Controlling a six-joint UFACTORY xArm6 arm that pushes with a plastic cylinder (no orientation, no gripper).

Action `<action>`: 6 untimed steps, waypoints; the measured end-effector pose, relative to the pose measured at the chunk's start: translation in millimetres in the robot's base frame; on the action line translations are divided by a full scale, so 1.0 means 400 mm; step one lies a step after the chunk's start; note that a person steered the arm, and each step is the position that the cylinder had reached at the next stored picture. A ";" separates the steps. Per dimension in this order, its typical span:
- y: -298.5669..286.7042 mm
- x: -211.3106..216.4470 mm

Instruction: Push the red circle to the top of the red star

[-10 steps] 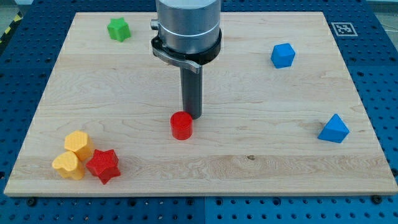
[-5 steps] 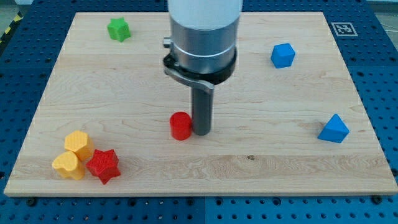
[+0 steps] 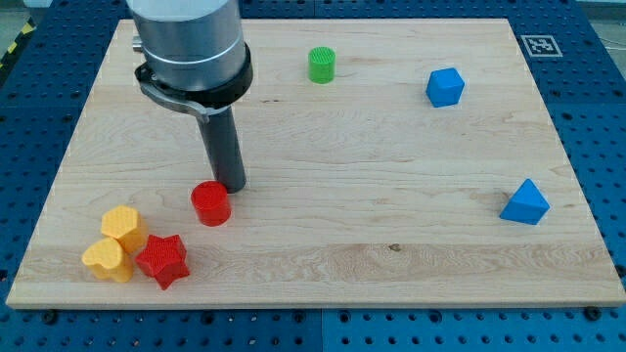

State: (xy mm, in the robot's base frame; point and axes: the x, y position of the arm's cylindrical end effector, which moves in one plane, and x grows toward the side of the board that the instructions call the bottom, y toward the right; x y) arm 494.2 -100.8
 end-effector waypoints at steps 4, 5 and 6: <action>0.044 0.085; 0.016 0.100; -0.032 0.100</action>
